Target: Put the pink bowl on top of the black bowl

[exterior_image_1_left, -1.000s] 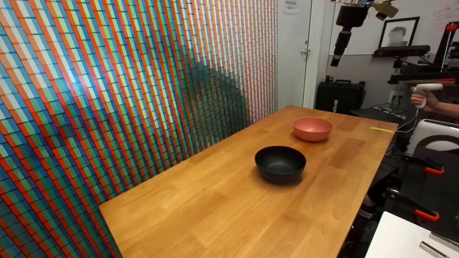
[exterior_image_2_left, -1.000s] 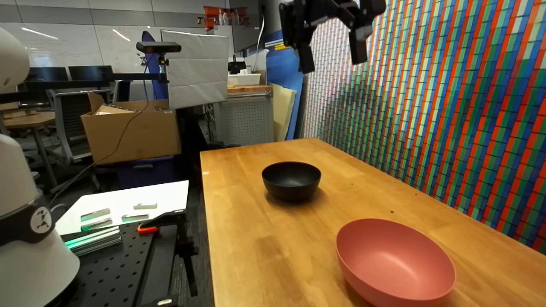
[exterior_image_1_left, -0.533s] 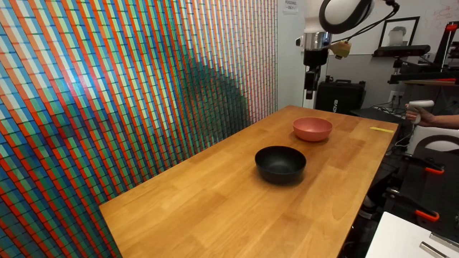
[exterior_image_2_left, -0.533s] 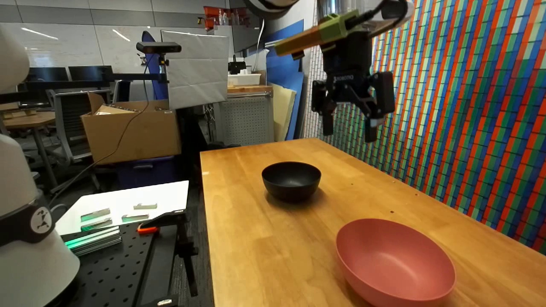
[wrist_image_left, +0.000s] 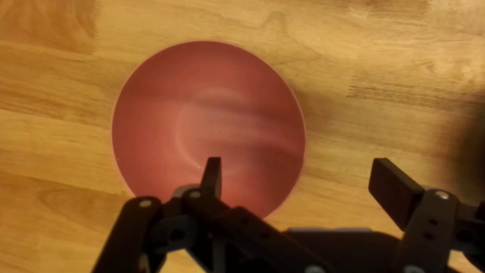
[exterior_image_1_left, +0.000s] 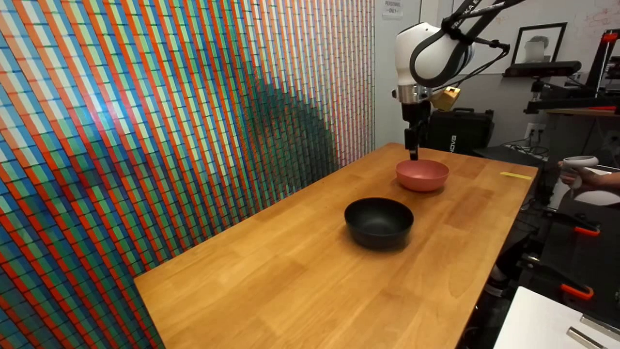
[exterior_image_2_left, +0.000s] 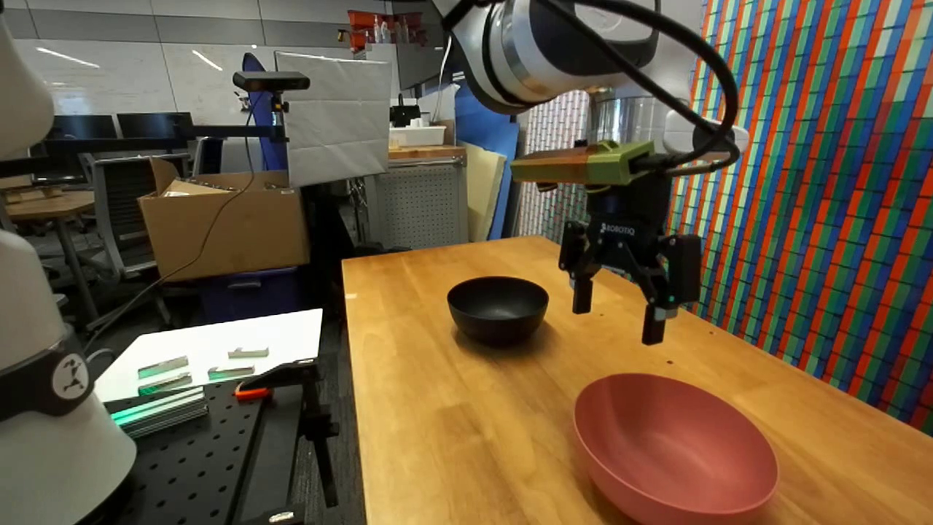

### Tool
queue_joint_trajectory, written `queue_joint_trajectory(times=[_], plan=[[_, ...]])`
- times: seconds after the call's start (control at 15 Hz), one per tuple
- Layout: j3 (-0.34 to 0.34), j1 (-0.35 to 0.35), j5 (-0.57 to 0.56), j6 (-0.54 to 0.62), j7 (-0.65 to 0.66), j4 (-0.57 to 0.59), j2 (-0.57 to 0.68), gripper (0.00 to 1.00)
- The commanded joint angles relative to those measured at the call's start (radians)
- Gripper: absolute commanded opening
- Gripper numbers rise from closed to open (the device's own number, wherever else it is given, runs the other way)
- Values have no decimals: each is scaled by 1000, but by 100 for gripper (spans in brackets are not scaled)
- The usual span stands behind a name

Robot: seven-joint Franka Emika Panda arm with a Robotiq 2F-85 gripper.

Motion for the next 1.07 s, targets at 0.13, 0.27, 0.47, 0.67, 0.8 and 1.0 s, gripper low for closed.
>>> queue_joint_trajectory(times=[0.13,0.27,0.47,0.67,0.8,1.0], plan=[[-26,8,-86,23,80,30,104,100],[-40,19,-132,45,117,29,131,100],[-62,41,-220,90,170,17,162,100],[-67,65,-274,122,206,4,179,100],[-51,75,-266,126,211,-4,177,100],[-40,92,-254,130,216,-8,174,68]])
